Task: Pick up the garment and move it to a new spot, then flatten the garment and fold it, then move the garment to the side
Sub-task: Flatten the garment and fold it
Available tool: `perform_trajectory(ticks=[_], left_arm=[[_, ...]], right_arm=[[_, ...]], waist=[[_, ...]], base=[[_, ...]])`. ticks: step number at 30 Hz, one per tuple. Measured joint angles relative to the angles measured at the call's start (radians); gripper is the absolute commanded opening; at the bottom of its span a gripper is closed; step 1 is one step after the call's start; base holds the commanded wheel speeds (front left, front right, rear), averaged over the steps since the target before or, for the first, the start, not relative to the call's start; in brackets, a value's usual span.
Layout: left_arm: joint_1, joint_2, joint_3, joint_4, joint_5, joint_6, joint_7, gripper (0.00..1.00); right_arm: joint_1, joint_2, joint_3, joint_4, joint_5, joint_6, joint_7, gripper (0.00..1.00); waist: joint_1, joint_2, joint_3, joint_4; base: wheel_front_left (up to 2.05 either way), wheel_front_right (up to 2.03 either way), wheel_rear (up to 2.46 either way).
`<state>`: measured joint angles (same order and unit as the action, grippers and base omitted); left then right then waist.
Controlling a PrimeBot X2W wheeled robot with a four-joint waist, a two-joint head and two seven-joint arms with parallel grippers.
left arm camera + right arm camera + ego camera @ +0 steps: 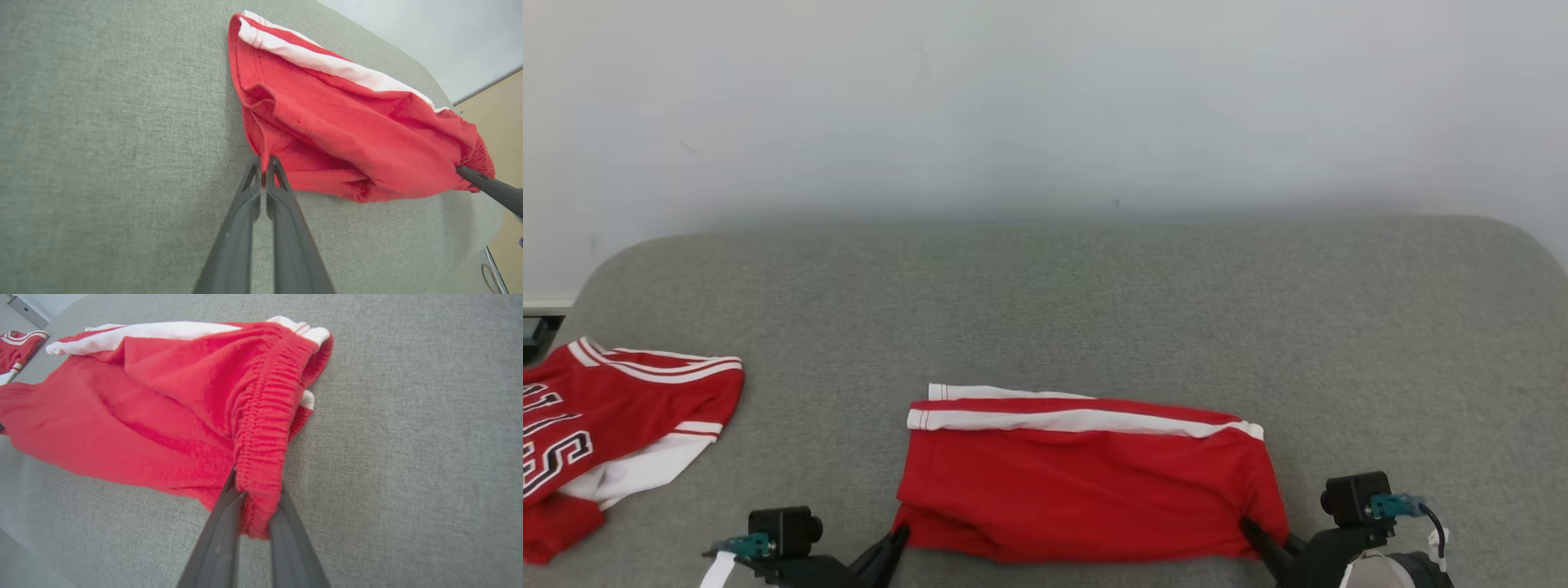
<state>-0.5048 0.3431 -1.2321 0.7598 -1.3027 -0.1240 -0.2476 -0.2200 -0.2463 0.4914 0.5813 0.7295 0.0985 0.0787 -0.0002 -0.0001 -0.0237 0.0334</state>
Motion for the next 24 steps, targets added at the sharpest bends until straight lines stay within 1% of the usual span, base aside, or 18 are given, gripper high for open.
perform_trajectory(ticks=[4,8,13,24], left_arm=[[0.022,-0.009,0.018,-0.005,0.002,0.001,0.0,0.0],[0.049,-0.004,0.04,-0.002,0.003,0.005,0.0,0.0],[0.055,-0.014,0.052,0.001,0.011,0.01,0.0,0.0],[0.093,-0.054,0.057,0.033,0.022,0.009,-0.001,0.0]], right_arm=[[0.011,-0.01,0.002,0.006,0.002,0.007,0.001,0.0],[0.006,-0.004,0.024,0.016,0.003,0.008,0.015,0.0],[0.005,-0.002,0.029,0.037,0.002,0.009,0.027,0.0],[-0.009,0.005,0.043,0.083,0.002,0.009,0.054,0.0]], waist=[[0.0001,0.0,-0.019,0.025],[0.0001,0.0,-0.034,0.043],[0.0002,0.0,-0.037,0.044],[0.0002,0.0001,-0.035,0.034]], base=[[0.0,0.0,0.0],[0.0,0.0,0.0],[0.0,0.0,0.0],[0.0,0.0,0.0]])
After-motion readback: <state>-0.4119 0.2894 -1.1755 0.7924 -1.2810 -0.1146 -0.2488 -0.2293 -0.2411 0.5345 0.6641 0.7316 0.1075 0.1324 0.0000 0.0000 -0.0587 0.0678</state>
